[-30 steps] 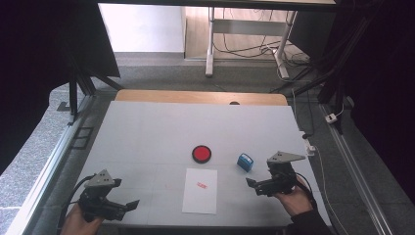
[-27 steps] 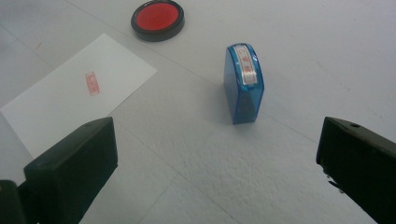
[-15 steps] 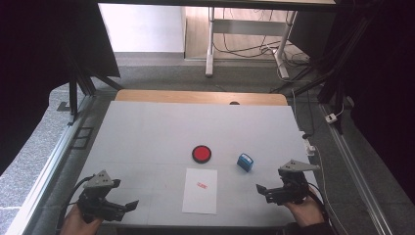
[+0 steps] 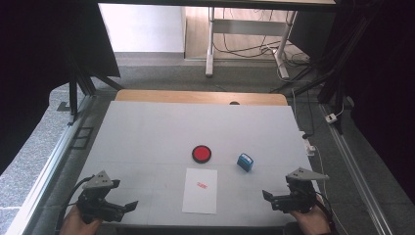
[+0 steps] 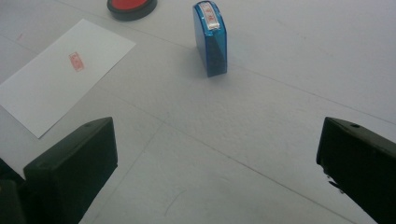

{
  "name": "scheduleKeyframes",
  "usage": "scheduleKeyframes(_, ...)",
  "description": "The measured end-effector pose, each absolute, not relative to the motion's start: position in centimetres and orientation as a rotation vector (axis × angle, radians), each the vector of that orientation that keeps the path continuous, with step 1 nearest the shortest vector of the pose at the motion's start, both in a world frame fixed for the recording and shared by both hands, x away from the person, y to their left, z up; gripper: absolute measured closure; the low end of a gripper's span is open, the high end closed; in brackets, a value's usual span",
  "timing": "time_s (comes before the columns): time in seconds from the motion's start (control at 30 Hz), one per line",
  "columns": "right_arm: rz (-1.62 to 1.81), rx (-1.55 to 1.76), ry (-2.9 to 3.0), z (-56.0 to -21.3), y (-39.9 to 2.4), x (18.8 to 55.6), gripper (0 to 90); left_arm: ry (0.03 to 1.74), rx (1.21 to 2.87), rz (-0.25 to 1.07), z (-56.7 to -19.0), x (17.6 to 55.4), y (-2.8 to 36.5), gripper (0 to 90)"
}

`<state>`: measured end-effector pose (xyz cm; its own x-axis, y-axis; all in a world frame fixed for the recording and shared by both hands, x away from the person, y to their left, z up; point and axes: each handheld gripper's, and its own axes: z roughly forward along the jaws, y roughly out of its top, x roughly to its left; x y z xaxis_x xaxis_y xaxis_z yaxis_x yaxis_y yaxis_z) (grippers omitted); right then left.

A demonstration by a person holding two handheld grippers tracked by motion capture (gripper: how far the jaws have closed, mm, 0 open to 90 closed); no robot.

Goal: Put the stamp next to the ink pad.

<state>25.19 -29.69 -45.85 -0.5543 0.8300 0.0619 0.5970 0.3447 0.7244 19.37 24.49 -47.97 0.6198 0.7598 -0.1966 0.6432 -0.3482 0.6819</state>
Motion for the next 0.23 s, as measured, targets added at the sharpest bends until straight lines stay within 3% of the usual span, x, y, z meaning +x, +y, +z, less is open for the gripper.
scheduleKeyframes(0.23,1.027,1.281,2.303,-45.92,-29.96,25.0,0.0,1.098,2.091,0.195,-47.94,19.49,24.38,0.7)
